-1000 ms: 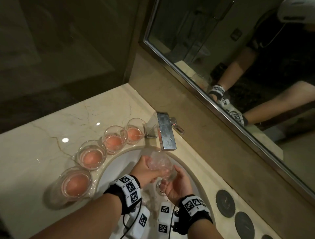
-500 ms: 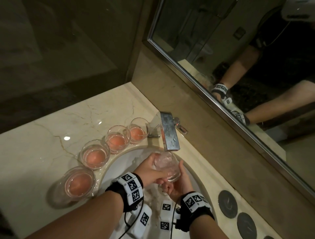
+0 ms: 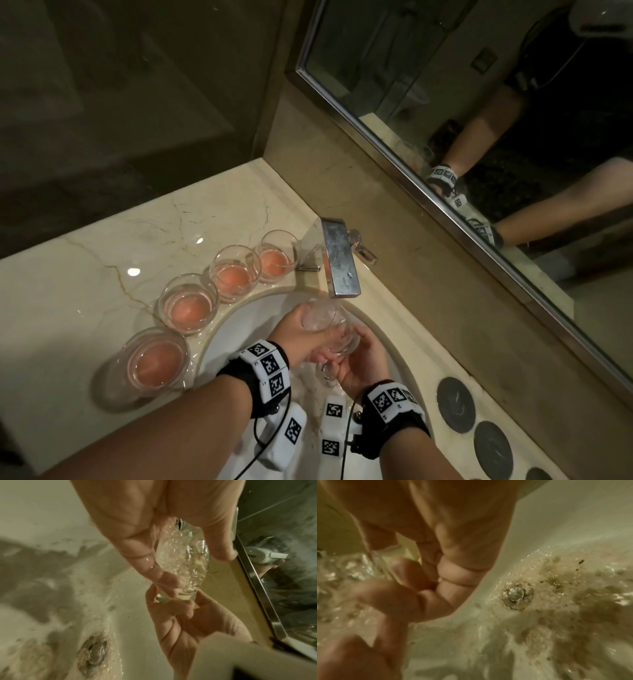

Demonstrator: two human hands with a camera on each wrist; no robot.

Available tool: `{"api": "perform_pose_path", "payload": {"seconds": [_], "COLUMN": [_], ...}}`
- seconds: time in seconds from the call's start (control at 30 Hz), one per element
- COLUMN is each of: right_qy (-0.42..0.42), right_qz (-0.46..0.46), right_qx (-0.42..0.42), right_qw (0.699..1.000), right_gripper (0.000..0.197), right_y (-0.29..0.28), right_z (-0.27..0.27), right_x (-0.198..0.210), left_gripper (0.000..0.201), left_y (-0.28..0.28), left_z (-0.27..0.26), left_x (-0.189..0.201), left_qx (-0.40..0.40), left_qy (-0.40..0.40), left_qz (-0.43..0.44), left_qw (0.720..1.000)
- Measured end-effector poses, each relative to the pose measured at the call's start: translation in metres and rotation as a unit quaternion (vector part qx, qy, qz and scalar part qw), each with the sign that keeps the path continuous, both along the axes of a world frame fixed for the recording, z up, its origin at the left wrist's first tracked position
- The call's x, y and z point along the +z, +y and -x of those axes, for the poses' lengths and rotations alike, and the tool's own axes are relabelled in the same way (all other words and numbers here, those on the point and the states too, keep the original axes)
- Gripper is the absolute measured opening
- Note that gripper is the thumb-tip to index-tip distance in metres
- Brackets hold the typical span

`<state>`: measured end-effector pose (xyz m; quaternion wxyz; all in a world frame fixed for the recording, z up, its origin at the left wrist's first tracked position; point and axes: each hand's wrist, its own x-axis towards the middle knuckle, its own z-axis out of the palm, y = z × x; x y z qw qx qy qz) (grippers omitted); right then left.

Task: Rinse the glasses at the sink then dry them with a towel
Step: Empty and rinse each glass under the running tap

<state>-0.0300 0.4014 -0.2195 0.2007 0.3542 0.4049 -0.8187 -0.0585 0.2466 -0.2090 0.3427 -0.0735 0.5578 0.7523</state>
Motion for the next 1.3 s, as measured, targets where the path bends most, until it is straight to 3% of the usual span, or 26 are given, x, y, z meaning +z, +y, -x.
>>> {"api": "perform_pose_path", "payload": {"seconds": [0.17, 0.33, 0.47, 0.67, 0.8, 0.87, 0.97, 1.17, 1.3], "right_qy": [-0.005, 0.008, -0.017, -0.007, -0.016, 0.003, 0.033, 0.008, 0.016], "right_qz": [-0.033, -0.021, -0.072, -0.045, -0.063, -0.022, 0.008, -0.163, -0.385], "right_qx": [0.029, 0.016, 0.056, 0.03, 0.047, 0.046, 0.048, 0.036, 0.046], "right_qw": [0.999, 1.0, 0.996, 0.999, 0.997, 0.999, 0.998, 0.986, 0.922], "right_gripper": [0.083, 0.056, 0.077, 0.055, 0.072, 0.069, 0.056, 0.061, 0.034], "right_y": [0.004, 0.002, 0.0, 0.0, -0.002, -0.002, -0.002, -0.001, 0.004], "right_z": [0.002, 0.004, 0.002, 0.002, -0.003, -0.004, -0.002, 0.0, -0.009], "right_x": [-0.01, 0.0, -0.002, 0.007, 0.004, 0.006, 0.009, 0.001, 0.017], "left_gripper": [0.07, 0.072, 0.069, 0.076, 0.069, 0.068, 0.088, 0.085, 0.093], "left_y": [0.002, 0.002, 0.005, 0.004, 0.007, 0.007, 0.004, 0.006, 0.001], "left_z": [-0.001, 0.001, 0.0, 0.0, -0.002, -0.001, 0.0, -0.004, -0.015], "left_x": [0.0, -0.009, -0.01, -0.012, -0.008, -0.007, -0.007, -0.005, -0.011], "left_qx": [-0.009, 0.036, 0.014, 0.036, 0.005, 0.019, 0.035, -0.004, -0.019], "left_qy": [0.004, -0.01, -0.012, -0.013, 0.002, 0.009, 0.001, -0.017, -0.046], "left_qz": [-0.028, -0.003, -0.022, -0.004, -0.014, -0.006, 0.003, 0.013, 0.086], "left_qw": [1.0, 0.999, 1.0, 0.999, 1.0, 1.0, 0.999, 1.0, 0.995]}}
